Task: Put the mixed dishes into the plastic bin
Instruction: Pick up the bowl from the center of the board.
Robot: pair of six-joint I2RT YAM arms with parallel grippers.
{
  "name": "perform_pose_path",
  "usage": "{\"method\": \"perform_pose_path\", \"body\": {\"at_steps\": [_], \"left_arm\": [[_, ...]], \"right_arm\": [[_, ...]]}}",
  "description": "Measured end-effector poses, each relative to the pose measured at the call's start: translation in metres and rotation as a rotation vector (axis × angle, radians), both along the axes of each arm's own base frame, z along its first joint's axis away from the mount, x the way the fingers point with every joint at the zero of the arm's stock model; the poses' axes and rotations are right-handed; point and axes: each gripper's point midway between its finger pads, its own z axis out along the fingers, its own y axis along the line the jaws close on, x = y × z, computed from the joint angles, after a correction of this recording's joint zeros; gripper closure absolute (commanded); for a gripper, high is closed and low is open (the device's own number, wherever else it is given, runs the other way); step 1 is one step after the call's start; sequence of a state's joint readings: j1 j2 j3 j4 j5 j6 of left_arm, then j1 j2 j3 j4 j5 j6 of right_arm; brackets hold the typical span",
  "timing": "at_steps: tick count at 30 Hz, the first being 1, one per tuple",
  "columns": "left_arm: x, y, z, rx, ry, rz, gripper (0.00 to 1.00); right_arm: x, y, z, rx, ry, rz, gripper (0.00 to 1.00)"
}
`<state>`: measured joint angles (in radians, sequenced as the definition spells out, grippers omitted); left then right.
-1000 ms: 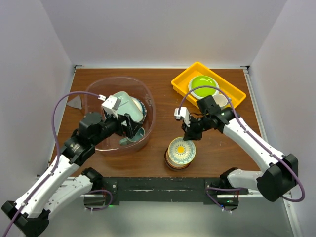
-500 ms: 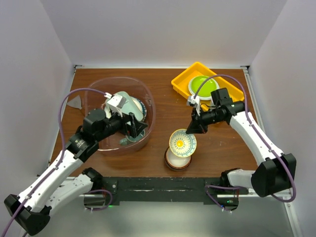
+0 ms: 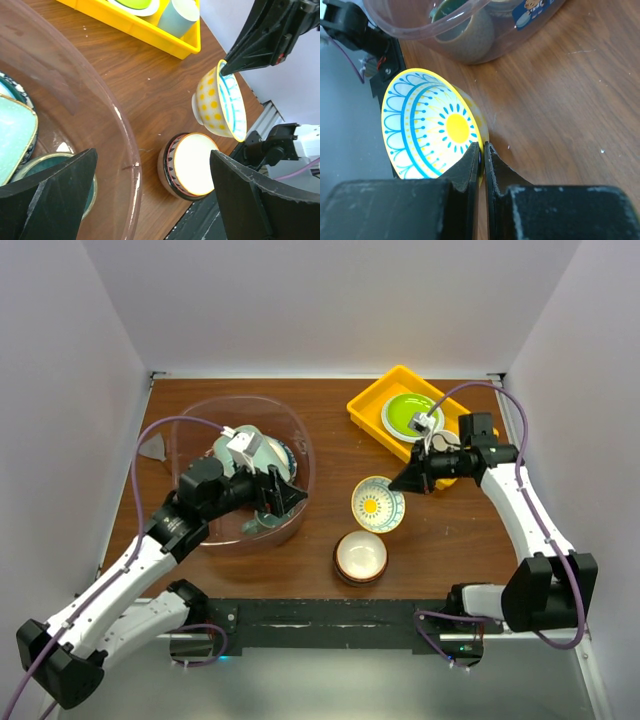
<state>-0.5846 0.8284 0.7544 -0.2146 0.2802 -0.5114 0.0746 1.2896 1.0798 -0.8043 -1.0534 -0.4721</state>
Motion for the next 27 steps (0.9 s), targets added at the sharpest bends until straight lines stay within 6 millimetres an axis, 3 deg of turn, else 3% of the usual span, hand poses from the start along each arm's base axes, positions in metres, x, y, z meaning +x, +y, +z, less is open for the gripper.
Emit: {"method": "perform_pose_path", "body": {"at_steps": [8, 13, 18, 27], "left_arm": [[0.002, -0.009, 0.001, -0.039, 0.030, -0.020, 0.00], [0.003, -0.017, -0.009, -0.030, 0.068, -0.032, 0.00], [-0.007, -0.034, -0.020, -0.003, 0.098, -0.073, 0.00], [-0.013, -0.056, -0.023, 0.033, 0.097, -0.077, 0.00]], "right_arm": [[0.011, -0.017, 0.003, 0.055, 0.005, -0.066, 1.00], [0.018, -0.030, 0.004, 0.066, 0.002, -0.116, 1.00], [0.018, -0.033, 0.003, 0.080, 0.006, -0.124, 1.00], [0.018, -0.034, 0.001, 0.081, 0.010, -0.128, 1.00]]}}
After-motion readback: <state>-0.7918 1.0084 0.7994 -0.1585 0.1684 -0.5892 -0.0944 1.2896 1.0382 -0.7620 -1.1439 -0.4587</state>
